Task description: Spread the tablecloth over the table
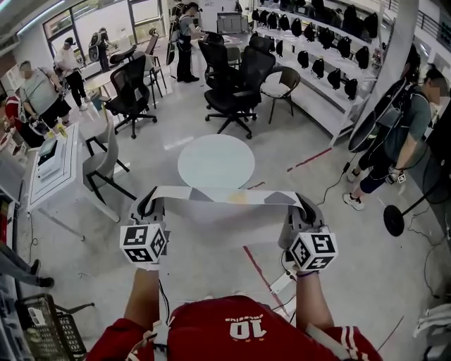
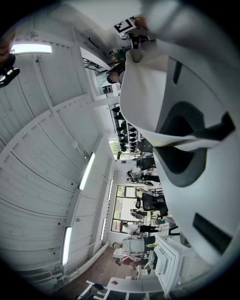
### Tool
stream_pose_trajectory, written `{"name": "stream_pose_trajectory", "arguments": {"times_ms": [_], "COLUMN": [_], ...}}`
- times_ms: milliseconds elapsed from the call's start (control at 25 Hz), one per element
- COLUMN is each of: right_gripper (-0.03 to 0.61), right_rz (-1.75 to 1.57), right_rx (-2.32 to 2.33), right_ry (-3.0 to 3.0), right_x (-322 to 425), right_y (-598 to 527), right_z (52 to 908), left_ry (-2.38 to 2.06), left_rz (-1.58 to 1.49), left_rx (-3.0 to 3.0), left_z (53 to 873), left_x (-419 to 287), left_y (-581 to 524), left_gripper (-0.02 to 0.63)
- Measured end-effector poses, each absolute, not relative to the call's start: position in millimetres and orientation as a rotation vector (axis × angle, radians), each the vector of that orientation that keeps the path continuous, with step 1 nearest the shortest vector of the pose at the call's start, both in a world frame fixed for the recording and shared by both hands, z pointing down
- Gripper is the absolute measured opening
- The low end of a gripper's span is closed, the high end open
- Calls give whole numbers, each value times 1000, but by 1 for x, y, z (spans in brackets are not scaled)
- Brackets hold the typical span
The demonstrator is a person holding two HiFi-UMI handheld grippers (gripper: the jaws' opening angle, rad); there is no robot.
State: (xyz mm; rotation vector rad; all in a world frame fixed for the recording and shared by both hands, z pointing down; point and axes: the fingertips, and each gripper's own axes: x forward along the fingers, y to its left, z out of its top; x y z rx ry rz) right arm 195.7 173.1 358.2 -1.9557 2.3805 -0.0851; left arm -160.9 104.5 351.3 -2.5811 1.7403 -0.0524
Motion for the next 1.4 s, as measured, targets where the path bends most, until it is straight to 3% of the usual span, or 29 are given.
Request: {"name": "stream_pose_trajectory", "arguments": {"times_ms": [920, 1400], "right_gripper": [17, 15], "right_rz": [-84, -58], "right_rx": [-1801, -1838], "right_ry": [2456, 2449], "right_x": [232, 216], "right_y": [158, 81], "right_z": [355, 350], "left_ry": [1841, 1825], "left_rz": [-70, -36], "left_rx": [-2449, -2447], "left_z": [337, 337], "left_x": [-128, -143], "left_y": [121, 38], "left_gripper": [8, 8]}}
